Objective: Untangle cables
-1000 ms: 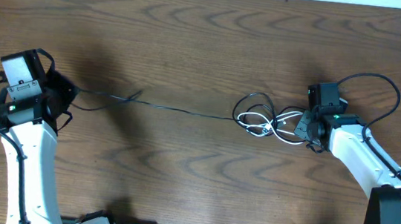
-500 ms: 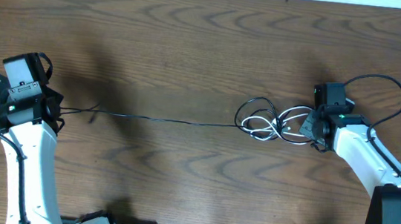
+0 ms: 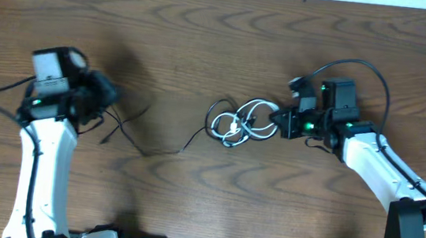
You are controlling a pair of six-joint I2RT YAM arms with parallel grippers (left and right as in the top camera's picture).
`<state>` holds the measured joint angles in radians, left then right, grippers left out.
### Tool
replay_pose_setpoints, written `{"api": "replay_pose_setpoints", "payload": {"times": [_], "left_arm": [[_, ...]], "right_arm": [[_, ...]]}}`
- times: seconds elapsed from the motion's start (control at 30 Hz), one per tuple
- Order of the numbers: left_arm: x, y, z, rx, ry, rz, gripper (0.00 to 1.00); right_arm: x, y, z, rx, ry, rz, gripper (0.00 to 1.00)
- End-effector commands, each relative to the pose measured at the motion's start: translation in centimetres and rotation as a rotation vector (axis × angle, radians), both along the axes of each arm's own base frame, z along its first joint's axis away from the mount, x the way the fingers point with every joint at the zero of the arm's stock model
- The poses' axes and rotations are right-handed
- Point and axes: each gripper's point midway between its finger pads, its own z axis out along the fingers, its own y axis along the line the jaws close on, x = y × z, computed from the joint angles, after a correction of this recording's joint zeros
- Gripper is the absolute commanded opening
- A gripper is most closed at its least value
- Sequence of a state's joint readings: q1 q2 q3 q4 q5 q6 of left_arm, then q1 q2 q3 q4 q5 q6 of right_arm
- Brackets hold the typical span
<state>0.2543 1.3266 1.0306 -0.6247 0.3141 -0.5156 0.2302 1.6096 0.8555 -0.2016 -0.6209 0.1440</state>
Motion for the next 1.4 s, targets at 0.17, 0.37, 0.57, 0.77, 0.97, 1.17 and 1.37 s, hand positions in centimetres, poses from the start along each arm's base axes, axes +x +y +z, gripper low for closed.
{"api": "replay_pose_setpoints", "payload": {"times": [0.17,0.37,0.57,0.77,0.97,1.17,1.37], "left_arm": [[0.3,-9.6,-2.9,-0.067,0.064,-0.364,0.54],[0.1,-14.1,-5.3,-0.077,0.118,-0.495,0.54],[0.1,-17.8,-7.1,-0.063,0.129,-0.599,0.54],[0.9,-17.4,-8.4,0.025,0.132,-0.582,0.57],[0.4,-19.3,-7.7,-0.086,0.112,-0.641,0.64],[0.1,-21.9,-6.0,-0.235,0.058,-0.723,0.64],[0.1,-22.2,-5.8,-0.251,0.054,-0.73,0.64]], "right_arm": [[-2.6,4.1,1.3,0.077,-0.055,0.212,0.01],[-2.9,5.8,3.7,0.207,-0.113,0.297,0.01],[-3.2,7.2,6.9,0.357,-0.154,0.364,0.01],[-3.8,7.7,8.4,0.432,-0.175,0.42,0.01],[-3.5,7.9,9.2,0.457,-0.191,0.422,0.01],[-3.1,8.1,10.0,0.478,-0.201,0.408,0.01],[-3.0,8.2,10.5,0.493,-0.21,0.415,0.01]]}}
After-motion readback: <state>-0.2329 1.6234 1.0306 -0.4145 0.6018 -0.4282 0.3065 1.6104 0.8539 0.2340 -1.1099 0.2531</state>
